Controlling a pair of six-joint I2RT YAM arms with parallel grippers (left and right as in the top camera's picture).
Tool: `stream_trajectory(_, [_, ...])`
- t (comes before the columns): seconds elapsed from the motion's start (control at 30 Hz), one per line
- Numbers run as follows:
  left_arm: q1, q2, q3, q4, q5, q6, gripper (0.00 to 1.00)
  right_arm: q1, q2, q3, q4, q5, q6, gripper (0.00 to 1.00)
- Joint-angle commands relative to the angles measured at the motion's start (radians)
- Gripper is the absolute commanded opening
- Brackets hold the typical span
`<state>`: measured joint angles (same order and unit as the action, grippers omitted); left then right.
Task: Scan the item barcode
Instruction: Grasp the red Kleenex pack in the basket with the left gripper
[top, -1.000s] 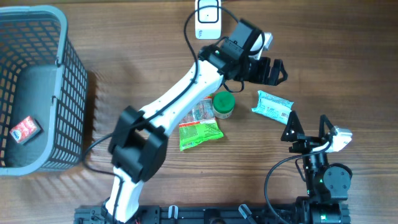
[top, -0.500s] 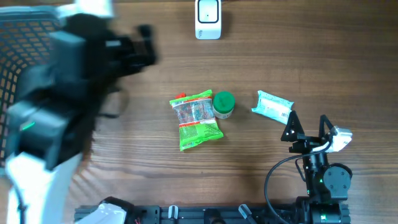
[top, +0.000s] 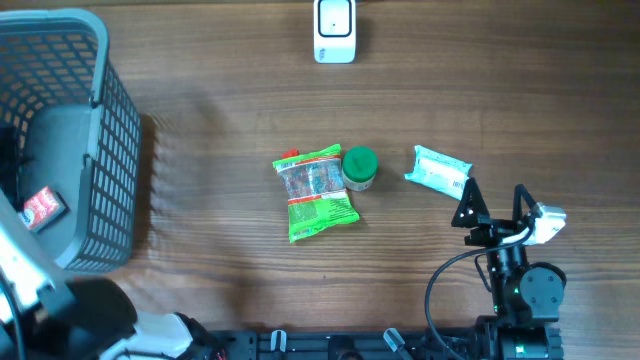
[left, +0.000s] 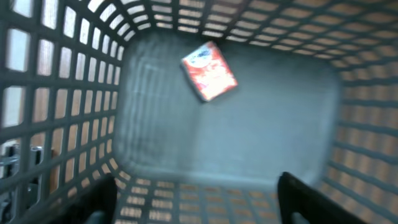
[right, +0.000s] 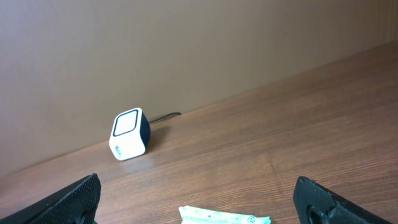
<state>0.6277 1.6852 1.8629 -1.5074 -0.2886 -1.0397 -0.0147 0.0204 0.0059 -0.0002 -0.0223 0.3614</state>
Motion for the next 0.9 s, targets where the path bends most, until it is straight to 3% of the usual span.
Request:
stream_trajectory(0.0, [0.006,0.13,-0.014,-0.009,-0.085,-0.015,0.66,0.003,-0.006,-0.001,0.003,-0.005,-0.014,1.0])
stream_trajectory(0.03, [0.004,0.158,-0.045,0.008,-0.104,-0.001,0.69,0.003,-0.006,-0.001,0.003,-0.005,-0.014,1.0])
stream_trajectory(0.17, [0.003,0.176,-0.246,0.222,-0.106,0.231,0.98,0.003,-0.006,-0.001,0.004,-0.005,-0.014,1.0])
stream_trajectory(0.27, [0.003,0.176,-0.407,0.428,-0.093,0.449,1.0,0.003,-0.006,-0.001,0.004,-0.005,-0.014,1.0])
stream_trajectory(0.3, [0.003,0.176,-0.463,0.517,-0.072,0.601,0.98,0.003,-0.006,0.0,0.004,-0.005,-0.014,1.0])
stream_trajectory(0.4, [0.003,0.176,-0.514,0.622,-0.06,0.831,0.95,0.003,-0.006,-0.001,0.004,-0.005,-0.014,1.0])
stream_trajectory(0.57, [0.004,0.177,-0.514,0.711,-0.06,0.88,0.97,0.003,-0.006,-0.001,0.004,-0.005,-0.014,1.0])
stream_trajectory(0.73, [0.006,0.18,-0.516,0.719,-0.061,0.88,0.9,0.003,-0.006,-0.001,0.004,-0.005,-0.014,1.0])
stream_trajectory(0.87, [0.033,0.212,-0.523,0.7,-0.06,0.888,0.9,0.003,-0.006,-0.001,0.003,-0.005,-0.014,1.0])
